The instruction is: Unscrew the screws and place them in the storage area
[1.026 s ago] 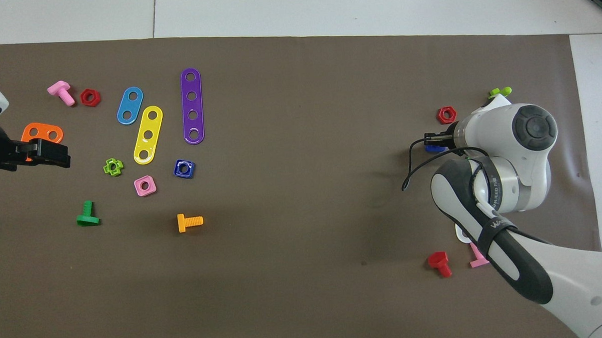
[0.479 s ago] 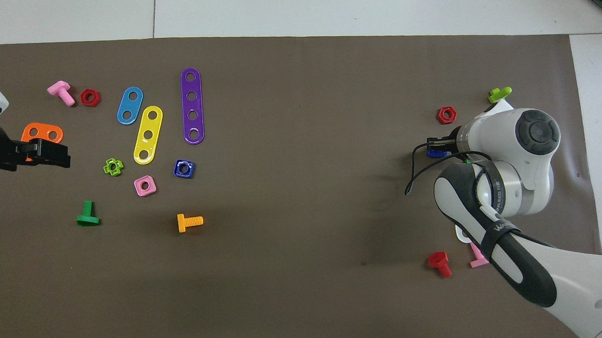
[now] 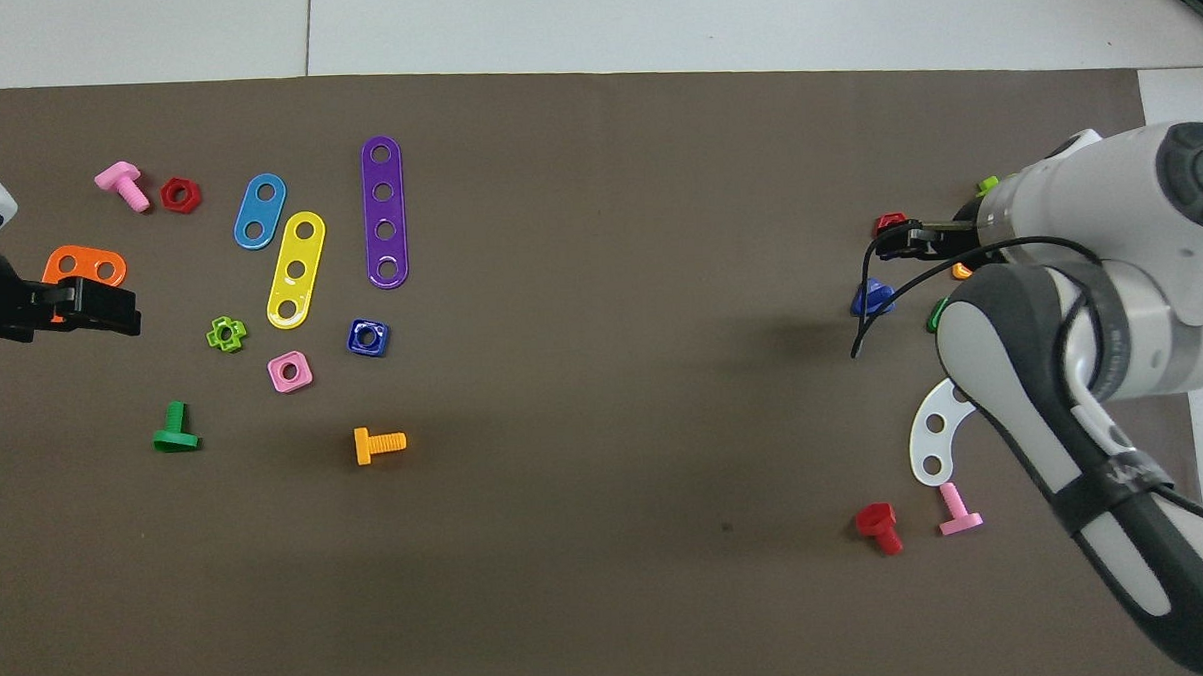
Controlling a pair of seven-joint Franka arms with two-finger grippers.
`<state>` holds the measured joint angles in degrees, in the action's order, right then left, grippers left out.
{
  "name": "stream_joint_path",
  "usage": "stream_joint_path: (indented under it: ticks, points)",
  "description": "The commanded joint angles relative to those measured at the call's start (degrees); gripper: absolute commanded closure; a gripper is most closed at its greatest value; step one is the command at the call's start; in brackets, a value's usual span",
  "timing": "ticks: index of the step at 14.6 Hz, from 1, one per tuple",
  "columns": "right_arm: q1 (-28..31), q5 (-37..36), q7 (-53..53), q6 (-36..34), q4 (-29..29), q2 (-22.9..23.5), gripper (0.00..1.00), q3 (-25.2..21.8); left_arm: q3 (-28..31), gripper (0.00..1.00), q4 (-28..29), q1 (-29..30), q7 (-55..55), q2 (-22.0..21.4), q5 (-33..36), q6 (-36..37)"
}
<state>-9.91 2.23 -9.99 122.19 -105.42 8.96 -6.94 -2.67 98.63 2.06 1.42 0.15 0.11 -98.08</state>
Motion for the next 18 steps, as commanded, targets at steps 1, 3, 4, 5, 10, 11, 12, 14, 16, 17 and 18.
stream_joint_path:
  ticks: [1, 3, 4, 5, 10, 11, 12, 14, 16, 17, 18]
  points:
    - [2.2, -0.3, -1.6, -7.6, 3.0, -4.6, 0.00, 0.4, -0.4, 0.00, 2.2, 0.6, -0.7, -1.8, 0.9, -1.3]
    - [3.6, -0.2, -1.7, -12.3, 3.1, -8.2, 0.00, 0.4, -0.4, 0.00, 2.2, 0.6, -0.7, -1.8, 0.9, -1.3]
    - [4.4, -0.2, -1.6, -15.0, 3.4, -10.0, 0.00, 0.4, -0.4, 0.00, 2.2, 0.6, -0.7, -1.8, 0.9, -1.2]
    - [4.5, -0.3, -1.6, -18.1, 4.7, -11.0, 0.00, 0.2, -0.4, 0.00, 2.2, 0.6, -0.7, -1.8, 0.9, -1.2]
    - [4.3, -3.0, 2.1, -31.7, 13.9, -11.2, 0.00, 0.3, -0.4, 0.00, 2.2, 0.6, -0.7, -1.7, 0.9, -1.2]
    - [4.2, -3.0, 2.1, -31.8, 13.8, -11.2, 0.00, 0.4, -0.4, 0.00, 2.2, 0.6, -0.7, -1.7, 0.9, -1.3]
    - [4.3, -3.0, 2.1, -31.7, 13.8, -11.2, 0.00, 0.5, -0.4, 0.00, 2.2, 0.5, -0.7, -1.8, 0.9, -1.3]
    - [6.2, -2.8, 2.3, -32.3, 13.4, -11.4, 0.00, 1.8, -0.4, 0.00, 2.2, 0.6, -0.7, -1.7, 0.9, -1.2]
    - [8.5, -2.8, 2.3, -32.8, 13.4, -11.5, 0.00, 3.4, -0.4, 0.00, 2.2, 0.6, -0.7, -1.8, 0.9, -1.2]
    - [8.9, -2.8, 2.4, -33.1, 13.2, -11.6, 0.00, 3.4, -0.4, 0.00, 2.2, 0.6, -0.7, -1.7, 0.9, -1.3]
    - [8.9, -2.9, 2.3, -33.4, 13.1, -11.7, 0.00, 3.5, -0.4, 0.00, 2.2, 0.6, -0.7, -1.7, 0.9, -1.2]
